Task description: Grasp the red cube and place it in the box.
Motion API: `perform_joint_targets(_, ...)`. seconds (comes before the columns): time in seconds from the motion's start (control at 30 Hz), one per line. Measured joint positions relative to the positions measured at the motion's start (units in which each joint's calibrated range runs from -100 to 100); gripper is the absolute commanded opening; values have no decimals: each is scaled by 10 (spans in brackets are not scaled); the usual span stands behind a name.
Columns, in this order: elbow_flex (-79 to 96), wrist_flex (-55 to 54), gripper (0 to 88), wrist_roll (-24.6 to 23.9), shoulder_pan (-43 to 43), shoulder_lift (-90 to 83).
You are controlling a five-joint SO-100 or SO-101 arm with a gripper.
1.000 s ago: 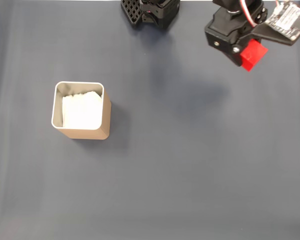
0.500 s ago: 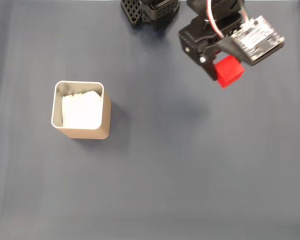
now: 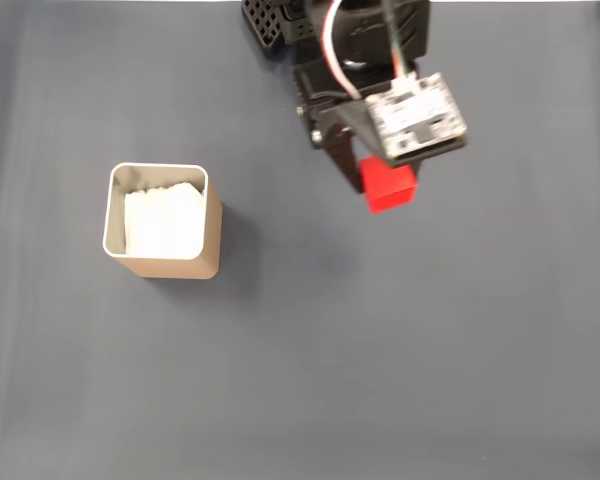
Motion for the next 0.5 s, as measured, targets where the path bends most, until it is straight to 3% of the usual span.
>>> perform_joint_targets(0.5, -15, 0, 2, 2, 124, 6)
